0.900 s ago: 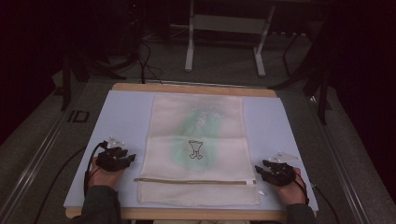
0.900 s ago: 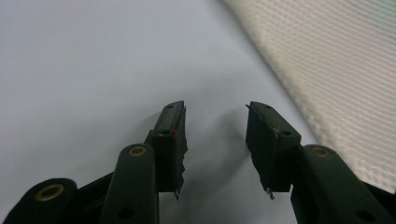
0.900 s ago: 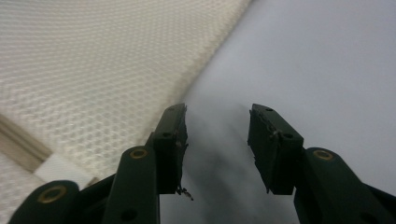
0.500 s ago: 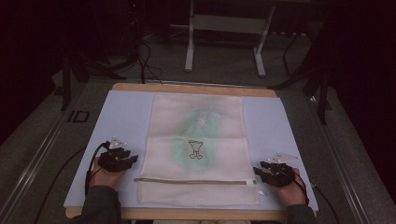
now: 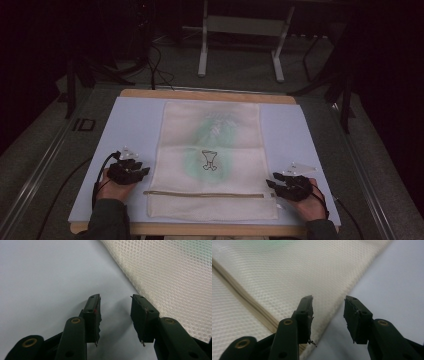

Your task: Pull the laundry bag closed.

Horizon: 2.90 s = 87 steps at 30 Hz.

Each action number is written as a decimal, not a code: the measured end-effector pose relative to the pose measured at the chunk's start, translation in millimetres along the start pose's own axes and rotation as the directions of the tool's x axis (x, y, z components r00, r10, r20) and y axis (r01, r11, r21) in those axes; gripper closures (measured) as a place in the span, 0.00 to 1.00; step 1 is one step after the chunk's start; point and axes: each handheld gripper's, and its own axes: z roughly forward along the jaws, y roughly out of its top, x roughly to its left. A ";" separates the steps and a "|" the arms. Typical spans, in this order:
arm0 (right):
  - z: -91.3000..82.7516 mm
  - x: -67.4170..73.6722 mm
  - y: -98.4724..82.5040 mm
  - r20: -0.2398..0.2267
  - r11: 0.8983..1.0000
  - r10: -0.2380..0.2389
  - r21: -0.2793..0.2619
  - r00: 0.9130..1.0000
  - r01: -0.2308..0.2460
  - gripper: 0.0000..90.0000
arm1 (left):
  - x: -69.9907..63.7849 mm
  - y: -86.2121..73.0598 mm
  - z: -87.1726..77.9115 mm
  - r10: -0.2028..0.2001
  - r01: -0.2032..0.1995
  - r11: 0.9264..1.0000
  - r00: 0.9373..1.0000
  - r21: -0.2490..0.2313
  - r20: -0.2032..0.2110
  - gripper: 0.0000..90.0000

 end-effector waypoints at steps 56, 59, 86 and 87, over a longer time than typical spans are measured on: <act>64.7 95.5 93.5 -0.244 0.960 -0.272 -0.008 0.931 0.278 0.63 | -3.4 3.3 -2.2 0.042 -0.041 0.999 0.997 -0.025 0.064 0.68; 68.4 100.7 97.1 -0.257 0.956 -0.284 -0.007 0.924 0.292 0.64 | -3.9 3.6 -2.2 0.043 -0.041 0.999 0.997 -0.028 0.070 0.68; 105.0 154.9 126.8 -0.356 0.930 -0.353 -0.035 0.865 0.365 0.66 | -3.0 5.2 -8.7 0.070 -0.064 0.995 0.994 -0.072 0.083 0.67; 108.7 158.8 127.2 -0.364 0.928 -0.357 -0.036 0.860 0.370 0.66 | -2.8 5.2 -8.5 0.072 -0.066 0.995 0.994 -0.071 0.082 0.67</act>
